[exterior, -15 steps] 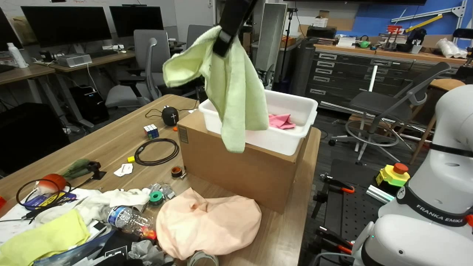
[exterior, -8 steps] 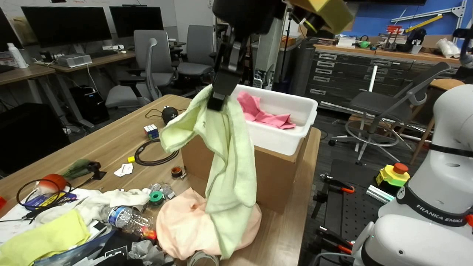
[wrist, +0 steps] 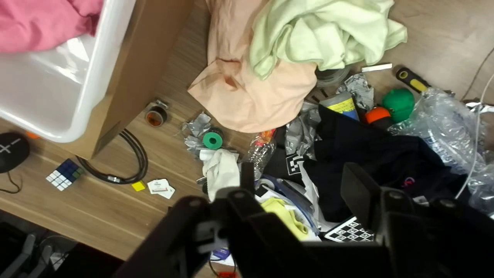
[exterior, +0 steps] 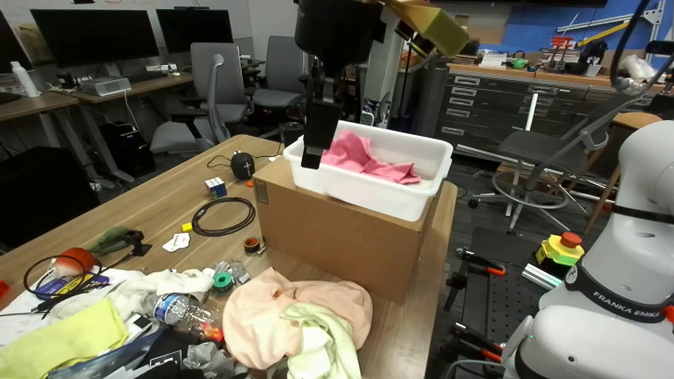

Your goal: Pick up the clothes from the box and put them on the table

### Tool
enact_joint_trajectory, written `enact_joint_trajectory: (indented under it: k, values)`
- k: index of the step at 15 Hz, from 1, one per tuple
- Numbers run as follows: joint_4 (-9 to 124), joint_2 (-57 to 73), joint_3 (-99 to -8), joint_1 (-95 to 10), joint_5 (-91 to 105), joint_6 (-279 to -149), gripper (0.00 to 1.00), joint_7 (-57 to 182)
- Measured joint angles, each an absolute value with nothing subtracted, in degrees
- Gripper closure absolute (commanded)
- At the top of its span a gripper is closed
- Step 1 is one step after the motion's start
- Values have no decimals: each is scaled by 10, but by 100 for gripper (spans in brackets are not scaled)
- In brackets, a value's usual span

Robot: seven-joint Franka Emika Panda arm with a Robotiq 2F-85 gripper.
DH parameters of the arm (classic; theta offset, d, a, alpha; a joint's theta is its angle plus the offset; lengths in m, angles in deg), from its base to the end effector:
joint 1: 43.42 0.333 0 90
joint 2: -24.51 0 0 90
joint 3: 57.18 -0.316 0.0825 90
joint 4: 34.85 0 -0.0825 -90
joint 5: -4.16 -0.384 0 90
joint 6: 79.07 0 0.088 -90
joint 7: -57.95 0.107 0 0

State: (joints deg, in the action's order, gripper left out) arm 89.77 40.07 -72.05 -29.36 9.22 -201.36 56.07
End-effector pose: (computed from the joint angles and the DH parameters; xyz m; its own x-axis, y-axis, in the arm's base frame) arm 0.4323 0.2444 0.5238 0.8111 0.5461 0.2096 0.5229 -0.8375 0.1584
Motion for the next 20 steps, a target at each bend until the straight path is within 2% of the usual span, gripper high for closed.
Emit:
enact_joint_trajectory:
  k: [1, 12, 20]
  values:
    - [897, 402, -716, -299, 102, -2013, 0, 563]
    - [885, 447, -609, -430, 135, -2028, 0, 631]
    - [845, 345, -561, -487, 135, -2035, 0, 669]
